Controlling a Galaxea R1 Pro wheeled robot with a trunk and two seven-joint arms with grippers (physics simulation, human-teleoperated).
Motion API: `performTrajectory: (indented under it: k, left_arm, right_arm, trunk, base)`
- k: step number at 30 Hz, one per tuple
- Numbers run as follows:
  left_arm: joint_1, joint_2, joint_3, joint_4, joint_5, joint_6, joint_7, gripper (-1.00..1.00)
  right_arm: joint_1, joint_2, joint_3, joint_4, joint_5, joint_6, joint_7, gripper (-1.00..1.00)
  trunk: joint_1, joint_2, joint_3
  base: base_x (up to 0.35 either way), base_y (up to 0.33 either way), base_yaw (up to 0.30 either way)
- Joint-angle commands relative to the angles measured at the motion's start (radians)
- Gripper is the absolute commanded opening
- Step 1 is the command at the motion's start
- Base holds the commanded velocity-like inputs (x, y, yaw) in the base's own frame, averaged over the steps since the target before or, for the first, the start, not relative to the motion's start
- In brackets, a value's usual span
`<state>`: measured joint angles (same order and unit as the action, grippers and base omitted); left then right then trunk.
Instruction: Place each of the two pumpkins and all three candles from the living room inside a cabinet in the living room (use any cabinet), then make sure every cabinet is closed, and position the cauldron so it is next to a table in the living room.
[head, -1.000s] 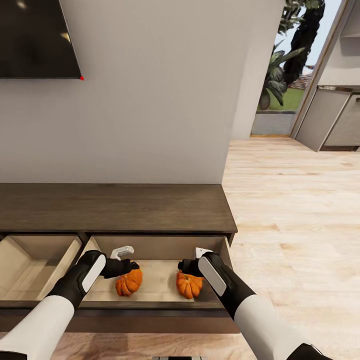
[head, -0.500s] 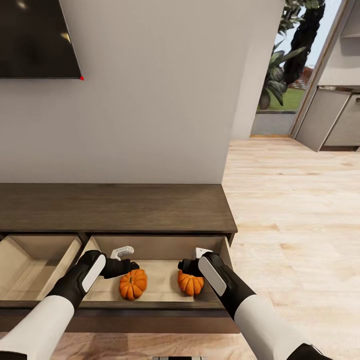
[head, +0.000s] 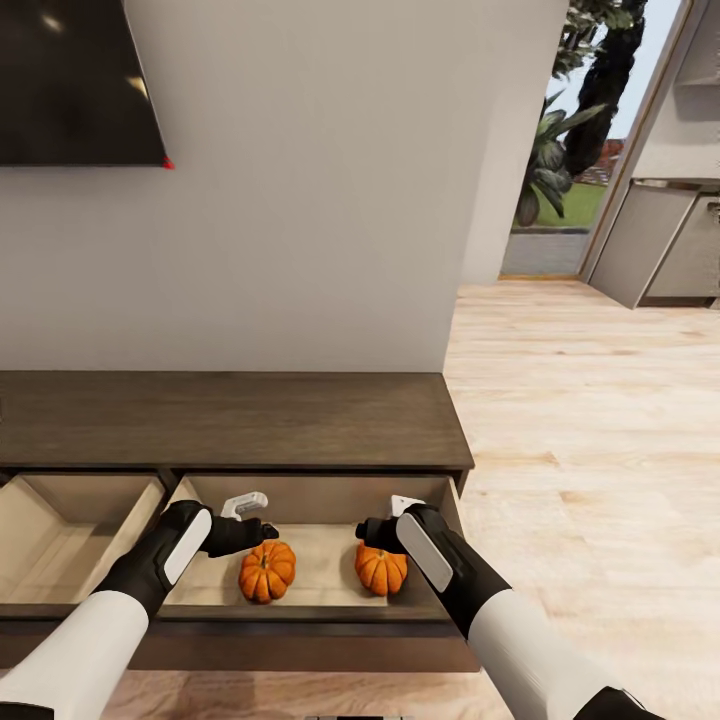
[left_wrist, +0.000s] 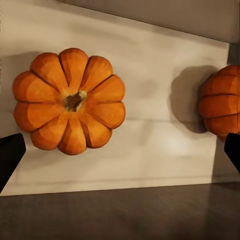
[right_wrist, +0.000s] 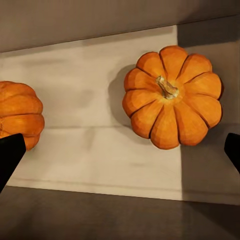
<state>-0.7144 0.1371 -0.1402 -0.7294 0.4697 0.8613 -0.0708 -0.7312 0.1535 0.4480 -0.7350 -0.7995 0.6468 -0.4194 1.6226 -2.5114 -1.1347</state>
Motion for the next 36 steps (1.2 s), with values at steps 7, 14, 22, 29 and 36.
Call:
performTrajectory:
  k: [7, 14, 22, 29, 36]
  left_arm:
    - [0.000, 0.001, -0.003, -0.001, -0.008, 0.004, -0.006, 1.00]
    - [-0.001, 0.000, -0.003, 0.000, -0.009, 0.028, -0.004, 1.00]
    - [-0.002, 0.000, -0.003, -0.037, -0.008, 0.139, -0.002, 1.00]
    - [-0.002, 0.001, -0.003, -0.059, -0.007, 0.186, 0.003, 1.00]
    - [-0.002, 0.001, -0.003, -0.080, -0.006, 0.186, 0.003, 1.00]
  right_arm:
    - [-0.001, 0.000, 0.003, -0.001, -0.010, 0.001, -0.010, 1.00]
    - [-0.001, 0.000, 0.003, -0.001, -0.012, 0.004, -0.010, 1.00]
    - [-0.001, 0.000, 0.003, -0.009, -0.015, 0.071, -0.009, 1.00]
    - [0.000, 0.000, 0.003, -0.012, -0.015, 0.079, -0.009, 1.00]
    - [0.000, -0.001, 0.002, -0.013, -0.015, 0.080, -0.009, 1.00]
  trunk:
    - [-0.003, 0.001, 0.026]
    - [-0.006, 0.003, 0.053]
    - [-0.010, 0.005, 0.084]
    - [-0.013, 0.006, 0.111]
    - [-0.016, 0.008, 0.138]
  base:
    - [0.000, 0.000, 0.000]
    - [0.000, 0.000, 0.000]
    - [0.000, 0.000, 0.000]
    - [0.000, 0.000, 0.000]
    - [0.000, 0.000, 0.000]
